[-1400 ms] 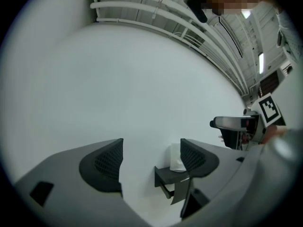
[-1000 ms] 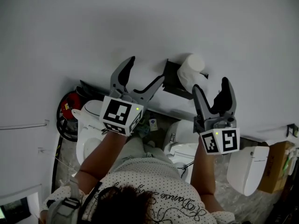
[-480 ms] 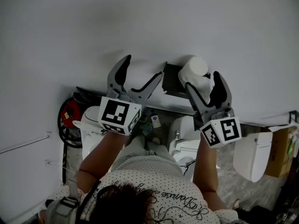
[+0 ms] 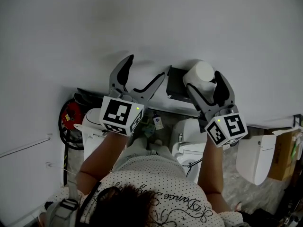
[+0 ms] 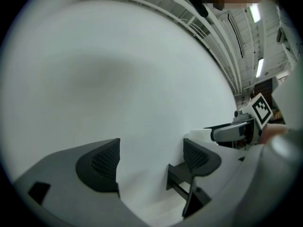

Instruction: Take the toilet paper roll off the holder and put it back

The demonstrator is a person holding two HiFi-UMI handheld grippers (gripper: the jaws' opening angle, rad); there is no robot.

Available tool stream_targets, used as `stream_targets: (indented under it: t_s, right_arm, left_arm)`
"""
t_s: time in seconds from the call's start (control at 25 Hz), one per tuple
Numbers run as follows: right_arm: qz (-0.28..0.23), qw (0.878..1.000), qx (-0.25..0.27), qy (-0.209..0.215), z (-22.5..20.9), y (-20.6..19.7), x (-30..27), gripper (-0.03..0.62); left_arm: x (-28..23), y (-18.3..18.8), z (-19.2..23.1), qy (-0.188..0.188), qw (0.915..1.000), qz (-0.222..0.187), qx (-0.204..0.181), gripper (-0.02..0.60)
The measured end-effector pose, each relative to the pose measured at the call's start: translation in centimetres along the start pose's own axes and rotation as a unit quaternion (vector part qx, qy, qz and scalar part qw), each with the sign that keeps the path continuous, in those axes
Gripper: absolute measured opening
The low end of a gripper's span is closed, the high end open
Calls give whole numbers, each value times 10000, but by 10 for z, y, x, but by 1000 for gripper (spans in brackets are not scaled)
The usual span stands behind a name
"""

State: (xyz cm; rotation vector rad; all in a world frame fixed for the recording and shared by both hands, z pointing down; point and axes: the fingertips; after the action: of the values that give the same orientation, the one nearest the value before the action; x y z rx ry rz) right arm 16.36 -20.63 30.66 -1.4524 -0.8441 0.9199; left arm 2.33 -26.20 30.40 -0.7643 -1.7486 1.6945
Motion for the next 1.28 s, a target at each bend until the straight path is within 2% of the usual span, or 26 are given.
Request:
stream_targets:
  t_s: [0.44,0.64,0.96,1.28]
  right_arm:
    - [905,9955,238,146,-8,-14,-2,430]
    - [1044,9933,481,147,-6,-12,-5,415]
    - [1551,9858,572,302,-2,-31,-8,390]
    - [1713,9822,681,373,2,-36,-10,380]
  left_arm:
    - [-5,4,-6,-62,10000,-2,-19,402]
    - [-5,6,-6,-82,10000,-13,-29,402]
    - [-8,6,-8,-92,9999,5,-43,402]
    - [-8,6,-8,-99,9999,-8,-62,402]
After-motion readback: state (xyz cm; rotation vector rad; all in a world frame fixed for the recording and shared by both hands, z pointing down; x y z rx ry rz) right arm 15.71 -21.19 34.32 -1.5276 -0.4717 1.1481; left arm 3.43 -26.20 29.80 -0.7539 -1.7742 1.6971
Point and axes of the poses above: the fingertips, and each gripper's own axes: x backward along the fingers, z to its left, y out of its top, and after that the axes turned 3 degrees about y, right-handed
